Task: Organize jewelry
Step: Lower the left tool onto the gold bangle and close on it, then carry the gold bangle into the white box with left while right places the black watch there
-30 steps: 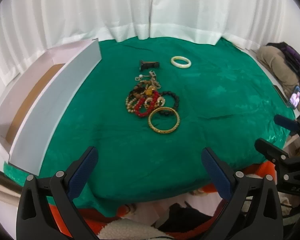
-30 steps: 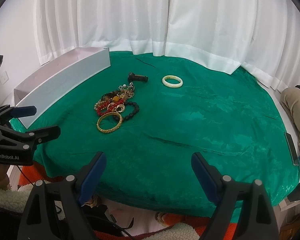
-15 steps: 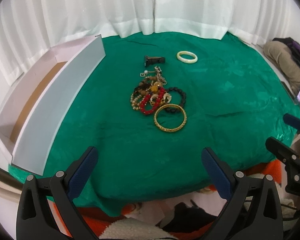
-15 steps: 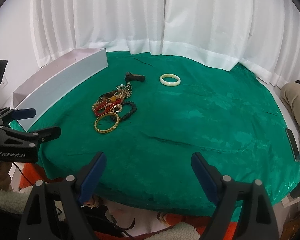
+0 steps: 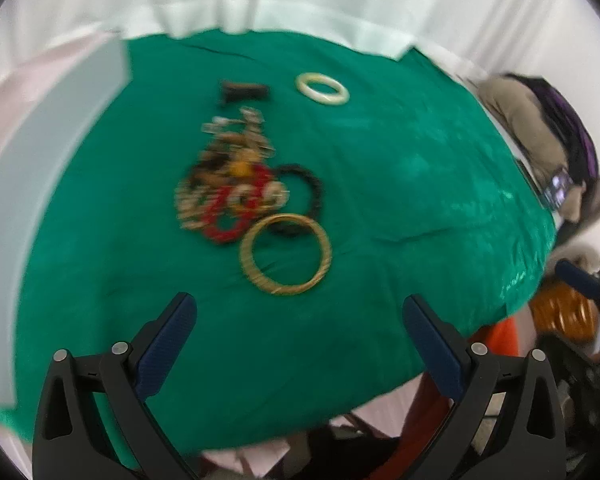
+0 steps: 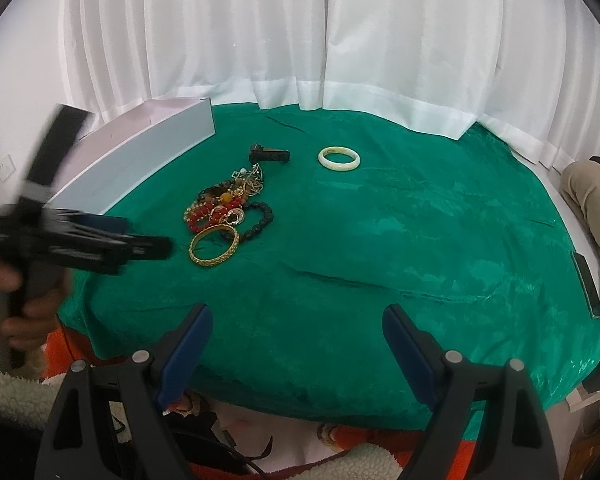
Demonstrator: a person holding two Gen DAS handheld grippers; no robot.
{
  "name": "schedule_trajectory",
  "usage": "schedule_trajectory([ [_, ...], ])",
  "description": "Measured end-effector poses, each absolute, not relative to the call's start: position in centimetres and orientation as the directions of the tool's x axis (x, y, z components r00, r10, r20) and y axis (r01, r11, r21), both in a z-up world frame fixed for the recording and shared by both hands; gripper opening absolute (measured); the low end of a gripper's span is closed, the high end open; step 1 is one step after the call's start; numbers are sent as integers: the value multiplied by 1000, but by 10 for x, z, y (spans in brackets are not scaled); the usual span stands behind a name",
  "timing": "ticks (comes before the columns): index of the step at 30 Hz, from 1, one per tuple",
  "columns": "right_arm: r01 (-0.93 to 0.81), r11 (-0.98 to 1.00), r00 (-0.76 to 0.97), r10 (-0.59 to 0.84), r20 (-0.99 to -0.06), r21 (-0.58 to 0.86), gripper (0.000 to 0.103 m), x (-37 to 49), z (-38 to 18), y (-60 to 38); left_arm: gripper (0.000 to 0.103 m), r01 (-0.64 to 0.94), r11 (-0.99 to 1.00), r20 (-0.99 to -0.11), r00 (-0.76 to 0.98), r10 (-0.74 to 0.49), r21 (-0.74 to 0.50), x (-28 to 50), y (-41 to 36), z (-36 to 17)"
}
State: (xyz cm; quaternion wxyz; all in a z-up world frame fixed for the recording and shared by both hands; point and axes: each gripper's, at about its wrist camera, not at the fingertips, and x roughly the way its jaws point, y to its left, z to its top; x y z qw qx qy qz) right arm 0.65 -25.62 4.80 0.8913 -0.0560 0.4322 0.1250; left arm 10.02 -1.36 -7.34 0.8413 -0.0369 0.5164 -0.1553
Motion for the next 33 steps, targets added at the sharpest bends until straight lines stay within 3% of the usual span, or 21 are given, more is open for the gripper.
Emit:
schedule_trajectory([
  [3,-261,965,596,176,-784,19,89,6,48,-260,102,243,945,-874,381,-302,-221,127,-33,-96],
  [9,-240,971,610,170,-774,24,89,3,50,-271,100,139,977,-912,355,-203,-163,159,-31,-131],
  [11,-226,973,603,169,-780,36,89,5,47,-276,86,142,981,-911,373,-175,-130,157,-33,-129],
  [12,-221,974,599,170,-782,43,89,6,46,-278,70,150,983,-909,388,-155,-104,154,-34,-127],
  [19,-221,968,601,232,-765,120,89,39,54,-296,71,98,987,-894,419,-160,-131,141,-14,-112],
  [26,-252,951,513,287,-809,178,89,165,36,-312,71,19,993,-859,500,-109,-115,122,27,-80],
  [28,-171,957,455,289,-842,236,89,209,18,-316,71,-4,993,-856,508,-96,-114,116,41,-75],
  [31,-131,913,330,407,-852,386,88,268,-2,-294,71,-32,994,-852,518,-73,-105,107,55,-71],
  [33,-188,865,267,501,-823,465,76,297,-3,-248,71,-46,994,-852,519,-64,-102,105,62,-69],
])
